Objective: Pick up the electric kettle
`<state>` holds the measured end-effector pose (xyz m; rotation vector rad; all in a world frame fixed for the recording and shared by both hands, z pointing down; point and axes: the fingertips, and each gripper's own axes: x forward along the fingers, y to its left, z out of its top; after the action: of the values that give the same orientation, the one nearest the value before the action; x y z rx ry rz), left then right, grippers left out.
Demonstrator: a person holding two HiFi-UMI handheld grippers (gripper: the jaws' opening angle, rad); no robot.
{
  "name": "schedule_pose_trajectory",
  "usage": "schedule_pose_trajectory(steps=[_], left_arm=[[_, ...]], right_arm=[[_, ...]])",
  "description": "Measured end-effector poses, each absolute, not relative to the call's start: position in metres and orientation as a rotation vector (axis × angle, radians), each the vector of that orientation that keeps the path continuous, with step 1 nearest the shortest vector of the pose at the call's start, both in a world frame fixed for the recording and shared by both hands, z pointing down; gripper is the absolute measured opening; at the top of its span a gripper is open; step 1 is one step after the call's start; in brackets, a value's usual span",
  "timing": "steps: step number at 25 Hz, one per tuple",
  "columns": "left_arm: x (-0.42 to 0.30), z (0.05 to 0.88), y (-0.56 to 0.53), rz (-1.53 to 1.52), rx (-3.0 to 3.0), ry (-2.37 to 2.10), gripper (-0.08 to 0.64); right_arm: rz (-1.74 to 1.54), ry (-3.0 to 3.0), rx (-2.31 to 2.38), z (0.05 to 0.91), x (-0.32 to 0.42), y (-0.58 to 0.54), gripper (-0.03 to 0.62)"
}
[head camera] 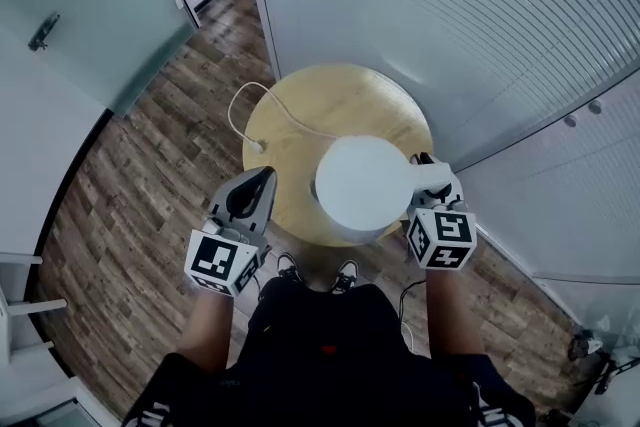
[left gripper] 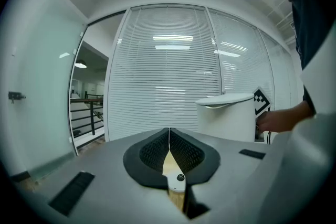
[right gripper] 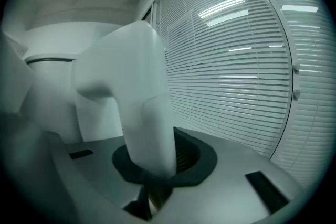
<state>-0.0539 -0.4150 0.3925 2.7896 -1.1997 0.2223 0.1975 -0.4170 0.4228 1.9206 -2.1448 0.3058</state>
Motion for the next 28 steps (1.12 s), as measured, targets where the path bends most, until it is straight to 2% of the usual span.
schedule_pose_trajectory(steps=[28], left_arm=[[-0.052, 0.342, -0.381, 0.178, 2.906, -1.139, 0.023]], right_arm=[[0.268, -2.191, 2.012, 0.354, 0.186, -0.360, 0.054]])
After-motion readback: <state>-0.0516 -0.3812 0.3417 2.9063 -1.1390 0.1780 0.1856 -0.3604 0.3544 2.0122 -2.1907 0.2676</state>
